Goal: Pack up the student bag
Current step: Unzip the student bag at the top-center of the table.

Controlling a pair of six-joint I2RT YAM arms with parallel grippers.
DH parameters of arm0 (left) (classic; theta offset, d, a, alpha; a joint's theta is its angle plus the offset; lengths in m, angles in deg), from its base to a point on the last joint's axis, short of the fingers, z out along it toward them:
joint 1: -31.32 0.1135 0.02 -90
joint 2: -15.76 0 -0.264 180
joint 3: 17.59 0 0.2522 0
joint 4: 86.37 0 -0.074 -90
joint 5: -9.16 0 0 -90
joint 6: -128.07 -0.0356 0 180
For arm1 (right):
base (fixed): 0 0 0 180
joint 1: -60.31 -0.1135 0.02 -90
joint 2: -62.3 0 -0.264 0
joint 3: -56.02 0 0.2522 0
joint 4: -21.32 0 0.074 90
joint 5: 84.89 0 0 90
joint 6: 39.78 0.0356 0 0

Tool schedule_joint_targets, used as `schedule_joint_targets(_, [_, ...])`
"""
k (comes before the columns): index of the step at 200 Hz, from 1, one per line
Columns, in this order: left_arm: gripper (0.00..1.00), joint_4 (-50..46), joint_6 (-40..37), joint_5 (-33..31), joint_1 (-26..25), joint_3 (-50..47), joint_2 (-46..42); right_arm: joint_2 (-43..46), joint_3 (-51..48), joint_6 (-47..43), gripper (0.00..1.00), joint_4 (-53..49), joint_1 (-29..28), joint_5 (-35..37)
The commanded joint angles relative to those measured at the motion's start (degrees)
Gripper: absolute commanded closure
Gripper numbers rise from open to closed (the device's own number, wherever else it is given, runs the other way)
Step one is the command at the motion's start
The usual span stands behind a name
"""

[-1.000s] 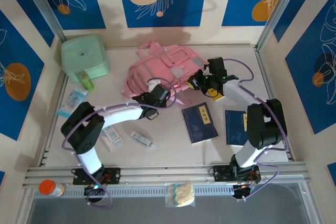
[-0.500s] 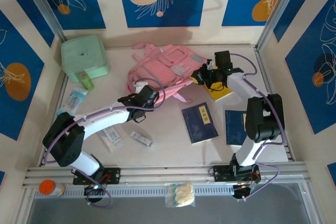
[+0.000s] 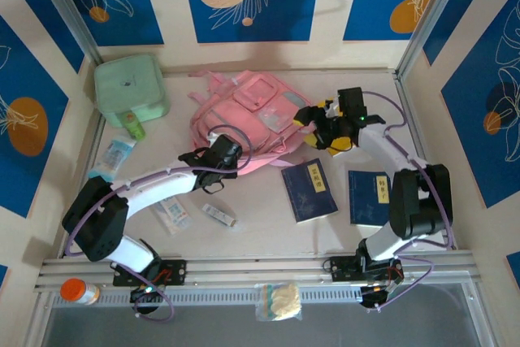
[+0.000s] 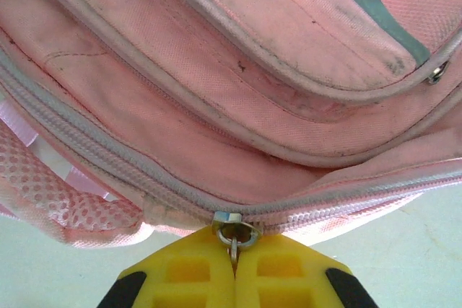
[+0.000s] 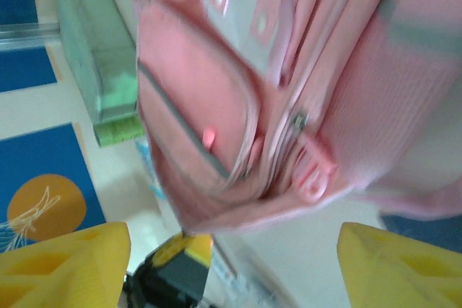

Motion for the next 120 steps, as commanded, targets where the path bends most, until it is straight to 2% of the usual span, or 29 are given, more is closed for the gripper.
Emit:
schedule_joint_targets(1, [1.00, 0.88, -0.25, 0.68, -0.41, 1.89, 0.33, 0.02, -3.62, 7.61, 0.20, 3.12, -7.62, 0.76])
schedule_joint_targets(31, [1.00, 0.14, -0.03, 0.56, -0.88, 1.26, -0.16, -3.95, -5.77, 18.36, 0.19, 12.01, -15.12, 3.93])
schedule_joint_targets(73, [1.00, 0.91, 0.39, 1.18, -1.15, 0.07, -1.09, -10.83, -2.94, 25.34, 0.19, 14.50, -20.97, 9.50])
schedule_joint_targets(97, [1.00, 1.21, 0.53, 1.92, -1.15, -0.02, -0.90, -14.06, -2.25, 26.23, 0.30, 17.00, -20.89, 12.30])
schedule_joint_targets(107, [1.00, 1.24, 0.55, 2.03, -1.22, -0.18, -0.90, -14.97, -0.82, 24.62, 0.34, 16.37, -20.77, 13.58])
schedule_joint_targets(120, [1.00, 1.08, 0.82, 1.89, -1.27, -0.58, -1.09, -16.30, 1.81, 20.98, 0.45, 14.80, -20.77, 14.27])
